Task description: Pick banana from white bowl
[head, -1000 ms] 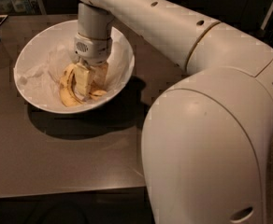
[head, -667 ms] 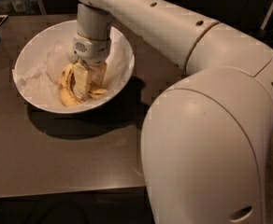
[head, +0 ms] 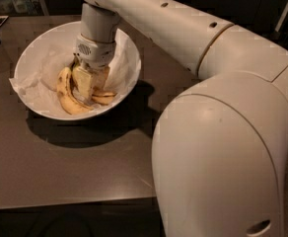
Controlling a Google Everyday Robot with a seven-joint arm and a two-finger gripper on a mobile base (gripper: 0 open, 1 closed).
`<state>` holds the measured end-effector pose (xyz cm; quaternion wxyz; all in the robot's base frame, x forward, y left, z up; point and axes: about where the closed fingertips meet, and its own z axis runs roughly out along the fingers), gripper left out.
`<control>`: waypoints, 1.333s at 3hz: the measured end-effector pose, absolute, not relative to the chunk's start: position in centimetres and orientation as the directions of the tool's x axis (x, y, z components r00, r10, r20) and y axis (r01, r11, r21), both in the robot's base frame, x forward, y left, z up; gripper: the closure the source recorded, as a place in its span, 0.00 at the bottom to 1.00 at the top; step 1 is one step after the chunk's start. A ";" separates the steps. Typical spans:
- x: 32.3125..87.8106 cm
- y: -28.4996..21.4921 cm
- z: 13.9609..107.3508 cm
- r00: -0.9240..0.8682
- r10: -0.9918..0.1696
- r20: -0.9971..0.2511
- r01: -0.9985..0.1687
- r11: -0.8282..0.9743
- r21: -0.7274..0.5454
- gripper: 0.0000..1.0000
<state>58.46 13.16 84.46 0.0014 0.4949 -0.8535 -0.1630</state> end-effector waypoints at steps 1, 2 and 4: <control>58.4 12.6 86.1 -0.503 -0.841 -0.200 -0.850 0.439 0.292 1.00; 58.1 12.1 88.2 -0.483 -0.844 -0.235 -0.859 0.404 0.316 1.00; 57.6 12.6 92.8 -0.395 -0.859 -0.324 -0.899 0.290 0.328 1.00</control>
Offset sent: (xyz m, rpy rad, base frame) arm -0.0161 -0.0294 0.0674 0.1136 0.0344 0.0756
